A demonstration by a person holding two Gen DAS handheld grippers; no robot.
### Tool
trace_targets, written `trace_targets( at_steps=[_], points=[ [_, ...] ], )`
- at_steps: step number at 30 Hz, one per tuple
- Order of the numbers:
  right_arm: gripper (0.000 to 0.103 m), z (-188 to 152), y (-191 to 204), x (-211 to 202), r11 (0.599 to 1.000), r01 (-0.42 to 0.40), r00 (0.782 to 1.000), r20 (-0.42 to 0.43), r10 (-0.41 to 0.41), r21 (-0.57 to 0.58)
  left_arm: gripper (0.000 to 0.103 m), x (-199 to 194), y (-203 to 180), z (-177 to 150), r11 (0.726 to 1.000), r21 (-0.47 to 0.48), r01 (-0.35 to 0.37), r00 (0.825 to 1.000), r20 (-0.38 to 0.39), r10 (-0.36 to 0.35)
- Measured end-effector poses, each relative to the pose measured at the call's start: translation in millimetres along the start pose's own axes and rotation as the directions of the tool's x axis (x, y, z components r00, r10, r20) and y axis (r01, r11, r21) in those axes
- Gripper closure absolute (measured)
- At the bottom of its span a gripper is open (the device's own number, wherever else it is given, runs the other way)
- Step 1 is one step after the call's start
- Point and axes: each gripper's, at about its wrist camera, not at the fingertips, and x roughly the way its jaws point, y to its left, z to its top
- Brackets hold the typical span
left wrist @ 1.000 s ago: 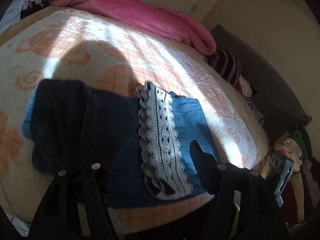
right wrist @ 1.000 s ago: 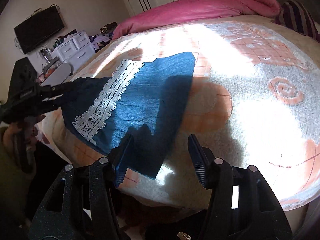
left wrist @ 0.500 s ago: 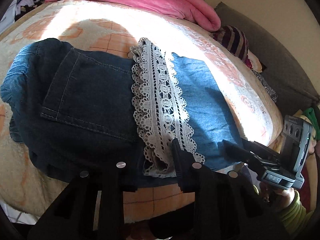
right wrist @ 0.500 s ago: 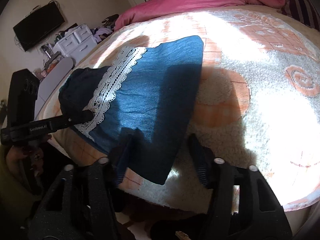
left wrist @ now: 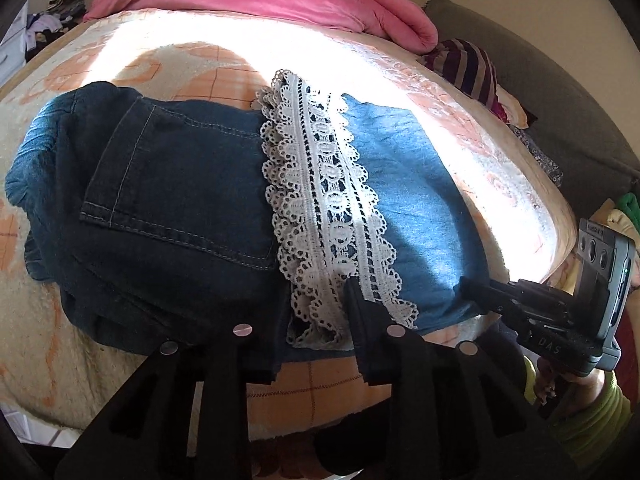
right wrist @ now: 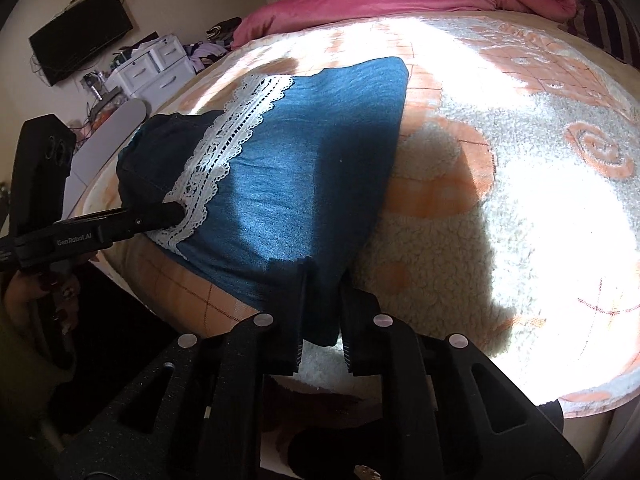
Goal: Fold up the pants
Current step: 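Release the pants and move both grippers back over the folded denim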
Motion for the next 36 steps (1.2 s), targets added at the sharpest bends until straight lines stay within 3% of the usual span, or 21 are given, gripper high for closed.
trace_targets(
  at_steps=[5,7,11,13,17,18,22,26,30,36],
  points=[
    [0.083,2,1,-7,0.999,0.032,0.999,0.013,-0.032,0.001,0.073,-3,-3,1,1.000,0.011,-0.001,1.000,0.010,0.001],
    [0.069,4,2,-11,0.998,0.058,0.998,0.027,-0.058,-0.003,0.070,-6,-2,0,1.000,0.011,0.001,1.000,0.016,-0.001],
    [0.062,7,1,-19,0.995,0.101,0.993,0.054,-0.101,0.004,0.065,-15,-4,-2,1.000,0.013,0.021,0.999,0.038,-0.021],
    [0.050,8,-2,-24,0.994,0.103,0.992,0.071,-0.104,0.025,0.062,-18,-6,-1,1.000,0.021,0.015,0.999,0.048,-0.016],
    [0.042,12,-3,-33,0.992,0.121,0.987,0.101,-0.123,0.030,0.056,-27,-11,-1,0.999,0.042,-0.012,0.998,0.070,0.009],
    [0.034,12,-2,-36,0.992,0.123,0.986,0.109,-0.126,0.034,0.055,-29,-13,-1,0.998,0.055,-0.022,0.997,0.076,0.017],
    [0.021,14,-4,-44,0.990,0.130,0.981,0.138,-0.136,0.053,0.042,-34,-18,-2,0.997,0.074,-0.031,0.996,0.083,0.025],
    [0.015,16,-5,-51,0.988,0.137,0.975,0.167,-0.147,0.073,0.038,-41,-18,-3,0.996,0.078,-0.044,0.995,0.097,0.037],
    [0.011,20,-3,-55,0.986,0.149,0.970,0.181,-0.160,0.072,0.022,-49,-12,1,0.996,0.056,-0.070,0.990,0.123,0.063],
    [0.009,35,3,-56,0.987,0.159,0.970,0.180,-0.163,0.038,0.022,-63,4,3,0.996,0.003,-0.087,0.987,0.136,0.086]
  ],
)
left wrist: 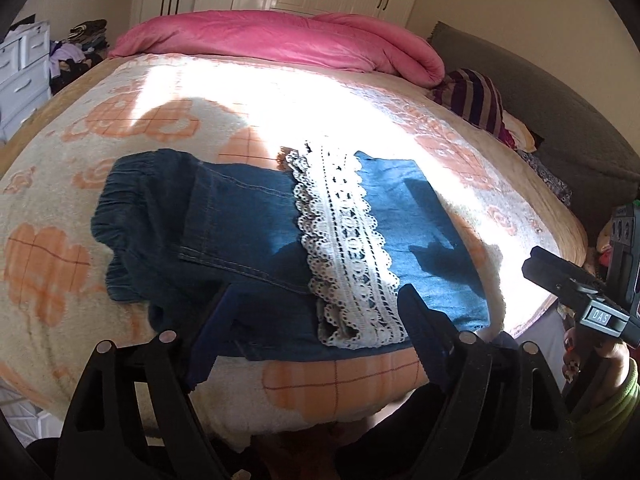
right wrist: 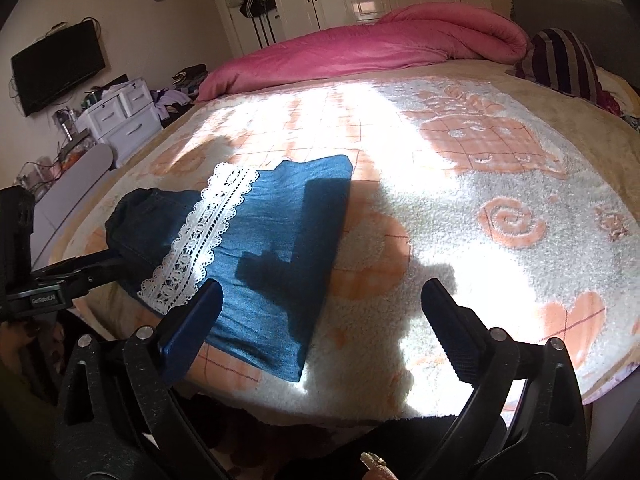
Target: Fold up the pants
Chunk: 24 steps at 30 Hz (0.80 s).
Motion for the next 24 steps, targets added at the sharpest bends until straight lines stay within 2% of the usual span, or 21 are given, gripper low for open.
trace_targets(
  at_steps=[6,11,16,21,24],
  points=[
    [0.009,30,27,8,0.993,-0.007,1.000,0.015,0.009,-0.114,0.022,-6,24,0,0.997,-0.071,-0.037,0.999,-0.003,0.036],
    [0.009,61,57,20,0.979,-0.065,0.997,0.021,0.070,-0.195,0.022,-5,49,-3,0.988,-0.139,-0.071,0.997,-0.015,0.070],
    [0.009,87,92,43,0.951,-0.165,0.986,-0.023,0.165,-0.262,0.022,-3,60,-5,0.981,-0.174,-0.082,0.997,-0.026,0.079],
    [0.009,104,128,75,0.909,-0.254,0.967,-0.111,0.230,-0.332,0.022,2,69,-6,0.972,-0.206,-0.108,0.994,-0.044,0.101],
    [0.009,111,147,96,0.888,-0.290,0.955,-0.163,0.246,-0.357,0.022,7,74,-6,0.969,-0.224,-0.101,0.994,-0.058,0.091]
  ],
)
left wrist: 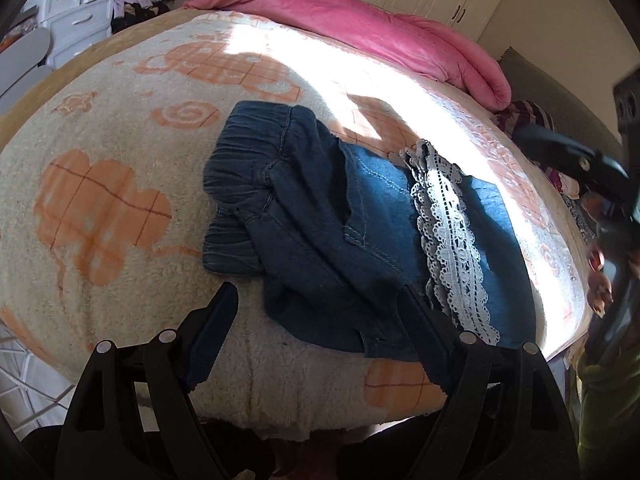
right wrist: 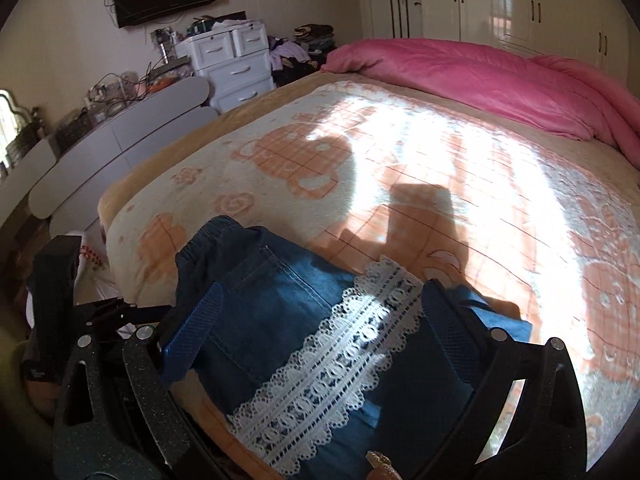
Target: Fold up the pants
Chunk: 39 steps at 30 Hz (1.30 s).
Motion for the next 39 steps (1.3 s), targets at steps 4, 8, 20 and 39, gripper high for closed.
trace_targets(
  at_steps=[4,8,20,39],
  points=[
    [0.009,19,12,33,0.997,-0.080,0.995,-0.054,0.078,-0.021,0.022,4,5,2,1.000,-0.024,0.010,1.000,-0.005,-0.010],
    [0.009,32,27,70,0.985,-0.170,0.976,-0.143,0.164,-0.033,0.022,9,10,3,0.998,-0.055,0.027,0.999,-0.015,-0.028],
    [0.009,51,62,149,0.955,-0.281,0.909,-0.346,0.234,-0.094,0.012,18,25,8,0.980,-0.154,0.129,0.992,0.013,-0.129],
    [0.068,25,0,90,0.890,-0.441,0.883,-0.124,0.453,0.112,0.017,4,-16,23,0.970,-0.015,0.242,0.956,0.176,-0.235]
  ],
)
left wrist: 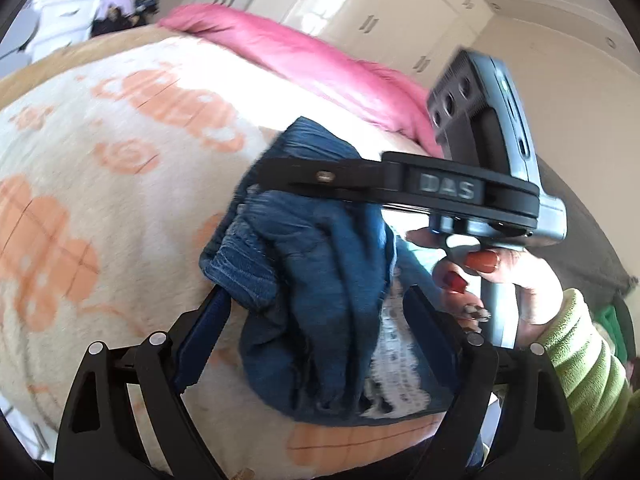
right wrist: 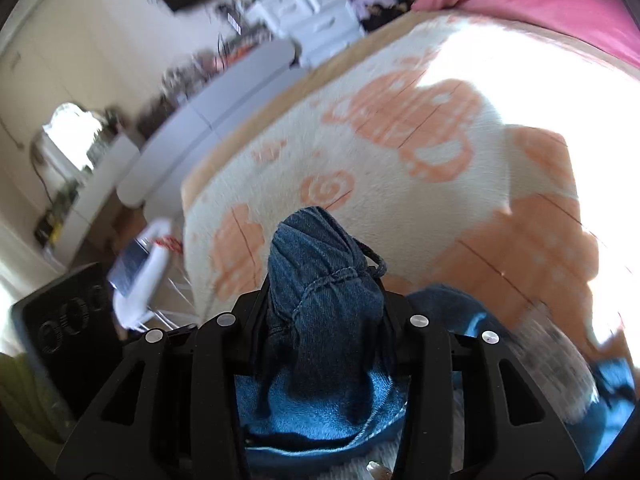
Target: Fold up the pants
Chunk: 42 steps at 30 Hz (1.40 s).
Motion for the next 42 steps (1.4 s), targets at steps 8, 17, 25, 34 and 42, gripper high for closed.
trace_targets(
  at_steps=[8,17,25,34,42],
  points=[
    [0.066,-41,-31,-71,0.996,-0.011,0.992,0.123,0.000,0.089,0.017,17,-47,-3,0.985,0.163,0.059,0.998,-0.007,-0.058],
    [0.039,-101,-59,-126,0.967,0.024,0.958,0.270,-0.095,0.252,0.017,30,-76,-13,0.938,0.251,0.239,0.968,-0.133,-0.211],
    [0.038,-116,-59,-115,0.926,0.292,0.934,0.136,-0.329,0.238,0.016,62,-104,-38,0.882,0.352,0.314,0.924,-0.325,-0.200],
    [0.034,-137,-77,-111,0.875,0.395,0.898,0.086,-0.433,0.279,0.012,49,-95,-31,0.876,0.329,0.352,0.920,-0.294,-0.259],
    [0.016,-152,-60,-163,0.871,0.350,0.860,0.252,-0.444,0.344,0.006,30,-104,-34,0.890,0.339,0.304,0.945,-0.225,-0.237]
  ],
)
